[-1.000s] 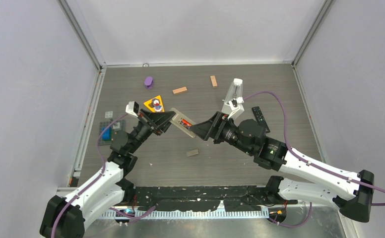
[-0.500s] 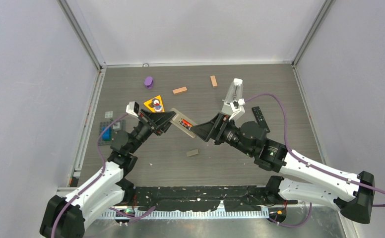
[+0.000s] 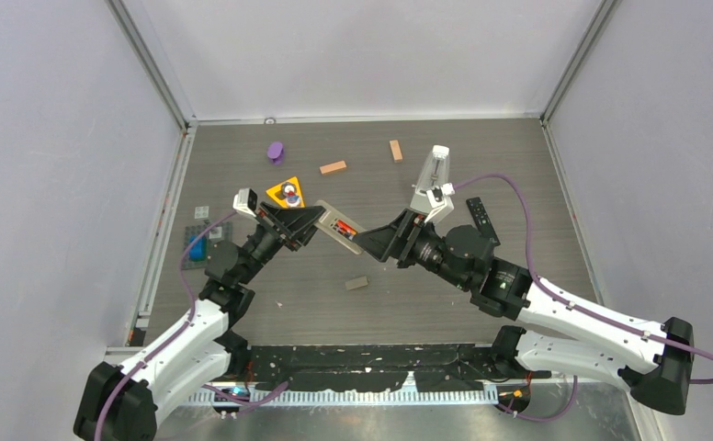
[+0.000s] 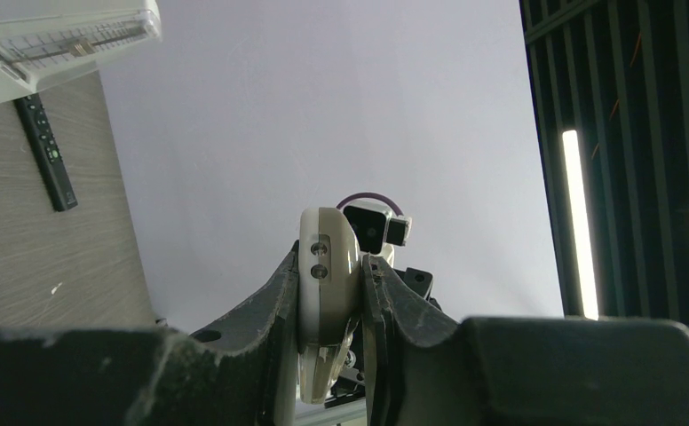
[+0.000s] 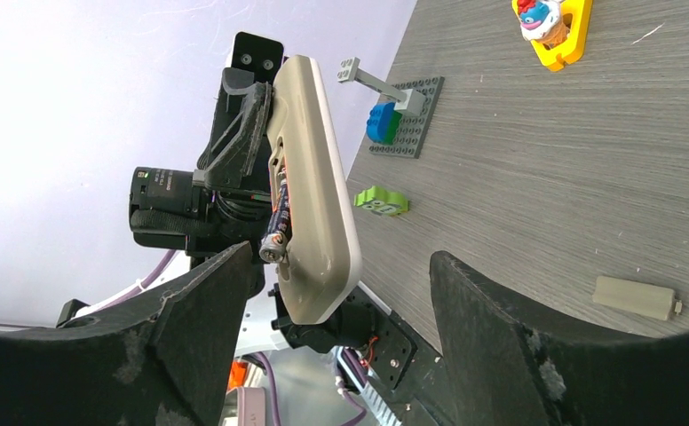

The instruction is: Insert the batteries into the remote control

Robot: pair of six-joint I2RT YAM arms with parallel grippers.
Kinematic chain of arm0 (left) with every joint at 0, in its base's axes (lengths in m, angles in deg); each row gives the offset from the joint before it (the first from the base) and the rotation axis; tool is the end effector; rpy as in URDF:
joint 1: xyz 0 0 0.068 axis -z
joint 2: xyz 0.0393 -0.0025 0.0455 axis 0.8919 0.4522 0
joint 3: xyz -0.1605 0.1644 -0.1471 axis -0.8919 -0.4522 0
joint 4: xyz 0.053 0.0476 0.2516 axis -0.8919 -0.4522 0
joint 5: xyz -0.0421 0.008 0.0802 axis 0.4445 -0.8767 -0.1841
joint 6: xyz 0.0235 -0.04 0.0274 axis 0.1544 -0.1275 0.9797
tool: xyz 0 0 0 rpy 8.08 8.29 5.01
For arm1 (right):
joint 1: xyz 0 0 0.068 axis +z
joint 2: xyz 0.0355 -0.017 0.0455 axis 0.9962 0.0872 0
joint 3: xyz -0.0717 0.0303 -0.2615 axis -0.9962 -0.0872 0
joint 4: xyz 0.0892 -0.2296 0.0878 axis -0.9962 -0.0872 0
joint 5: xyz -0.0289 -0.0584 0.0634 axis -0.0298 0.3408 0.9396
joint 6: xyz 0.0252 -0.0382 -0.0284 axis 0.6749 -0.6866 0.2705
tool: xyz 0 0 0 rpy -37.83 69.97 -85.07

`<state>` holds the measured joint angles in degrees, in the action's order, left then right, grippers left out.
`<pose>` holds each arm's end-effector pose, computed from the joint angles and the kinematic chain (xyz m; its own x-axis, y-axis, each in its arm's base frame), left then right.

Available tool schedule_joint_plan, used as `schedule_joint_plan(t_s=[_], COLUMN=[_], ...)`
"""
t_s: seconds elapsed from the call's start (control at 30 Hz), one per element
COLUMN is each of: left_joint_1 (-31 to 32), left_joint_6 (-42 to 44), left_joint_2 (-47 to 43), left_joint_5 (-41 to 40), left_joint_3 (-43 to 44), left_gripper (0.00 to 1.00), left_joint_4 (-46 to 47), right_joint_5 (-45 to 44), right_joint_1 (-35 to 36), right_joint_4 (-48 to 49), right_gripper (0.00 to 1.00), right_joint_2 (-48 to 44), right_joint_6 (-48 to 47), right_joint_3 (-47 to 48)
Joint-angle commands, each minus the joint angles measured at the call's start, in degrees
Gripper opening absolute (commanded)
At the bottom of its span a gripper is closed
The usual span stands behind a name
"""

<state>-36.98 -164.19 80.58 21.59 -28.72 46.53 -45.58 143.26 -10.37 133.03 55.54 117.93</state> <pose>0.1625 -0.0913 0.2709 -0.6993 -0.7140 0.0351 0.1720 -0.2156 -0.9612 0.1165 0.1792 0.3314 -0.6641 0.4786 -0.5744 -0.3956 0.4271 0.8131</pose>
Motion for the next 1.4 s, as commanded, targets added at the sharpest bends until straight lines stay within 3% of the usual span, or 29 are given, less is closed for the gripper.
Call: schedule_joint_plan(t_s=[0.0,0.4,0.8,0.97,1.37], left_joint_1=[-0.1,-0.1,-0.1,-0.1,-0.1], left_joint_6=[0.6,0.9,1.4,1.8,4.1], left_joint_2=[-1.1,-1.3,-1.4,-1.5,-2.2], left_joint_5=[-1.1,-0.7,0.0,0.7,3.9], left_joint_3=[0.6,0.8,0.8,0.7,0.2], left_gripper=[0.0,0.0,0.0,0.0,0.0], left_joint_4=[2.1,1.7,1.7,1.7,5.3], right_joint_5=[-0.7,1.2,0.4,0.6,2.2], right_joint_1=[-0.3,-0.3,-0.3,-0.6,-1.3], right_joint_4=[2.8,2.9,2.6,-2.2,-11.6], right_gripper=[0.77,0.66,0.65,0.56,0.51], right_joint_2=[-2.1,0.1,1.1,3.5,9.1], right_joint_6=[0.4,0.1,1.0,1.9,4.0], right_joint_3=[-0.8,-0.4,0.2,3.5,8.9])
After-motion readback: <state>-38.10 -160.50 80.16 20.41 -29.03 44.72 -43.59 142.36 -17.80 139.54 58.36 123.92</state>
